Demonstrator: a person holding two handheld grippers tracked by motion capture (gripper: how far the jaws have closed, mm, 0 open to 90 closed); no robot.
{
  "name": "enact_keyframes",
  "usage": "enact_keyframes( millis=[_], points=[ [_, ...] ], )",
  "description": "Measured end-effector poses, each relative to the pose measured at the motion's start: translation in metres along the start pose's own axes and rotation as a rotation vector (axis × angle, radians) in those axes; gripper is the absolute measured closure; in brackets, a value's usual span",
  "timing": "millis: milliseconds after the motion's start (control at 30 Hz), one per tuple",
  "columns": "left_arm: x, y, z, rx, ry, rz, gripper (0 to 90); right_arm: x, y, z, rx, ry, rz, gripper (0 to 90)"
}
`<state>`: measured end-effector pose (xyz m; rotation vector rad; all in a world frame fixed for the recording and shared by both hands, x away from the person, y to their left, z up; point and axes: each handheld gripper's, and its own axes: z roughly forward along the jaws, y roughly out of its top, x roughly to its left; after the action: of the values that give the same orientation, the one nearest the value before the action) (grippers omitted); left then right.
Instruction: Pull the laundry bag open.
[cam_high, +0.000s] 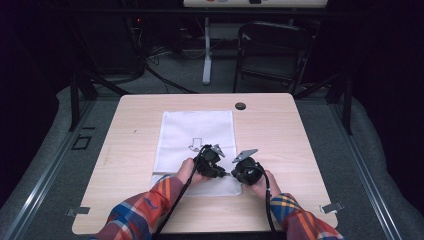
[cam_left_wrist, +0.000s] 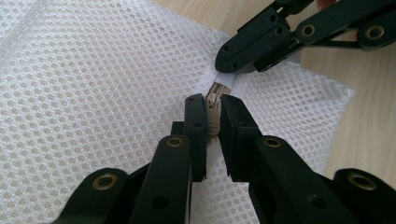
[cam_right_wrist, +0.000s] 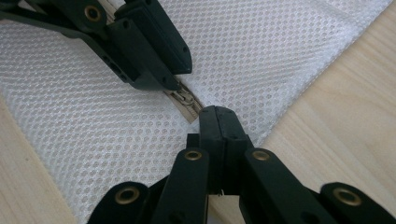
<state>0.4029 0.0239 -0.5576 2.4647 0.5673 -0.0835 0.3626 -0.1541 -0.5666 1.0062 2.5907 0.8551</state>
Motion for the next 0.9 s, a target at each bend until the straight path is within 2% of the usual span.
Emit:
enact_keyframes(
  millis=[133,200,267,367,533,900],
  points=[
    [0.003,-0.002,-0.002,0.003,-0.004,-0.011,81.4,-0.001,0.000,0.000,0.005,-0.009,-0.004,90.0],
    [0.006,-0.004,-0.005,0.007,0.012,-0.015,81.4,-0.001,0.000,-0.001,0.008,-0.008,-0.005,90.0],
    [0.010,-0.010,-0.011,0.002,0.007,-0.039,81.4,-0.001,0.000,-0.001,0.008,-0.009,-0.005,90.0],
    [0.014,-0.017,-0.018,0.001,0.009,-0.052,81.3,-0.001,0.000,0.000,0.009,-0.012,-0.004,90.0],
    [0.013,-0.019,-0.018,0.009,0.017,-0.049,81.2,-0.001,0.001,0.000,0.009,-0.010,-0.002,90.0],
    [0.014,-0.023,-0.022,-0.004,0.004,-0.064,81.2,-0.001,0.001,0.000,0.012,-0.011,-0.006,90.0]
  ],
)
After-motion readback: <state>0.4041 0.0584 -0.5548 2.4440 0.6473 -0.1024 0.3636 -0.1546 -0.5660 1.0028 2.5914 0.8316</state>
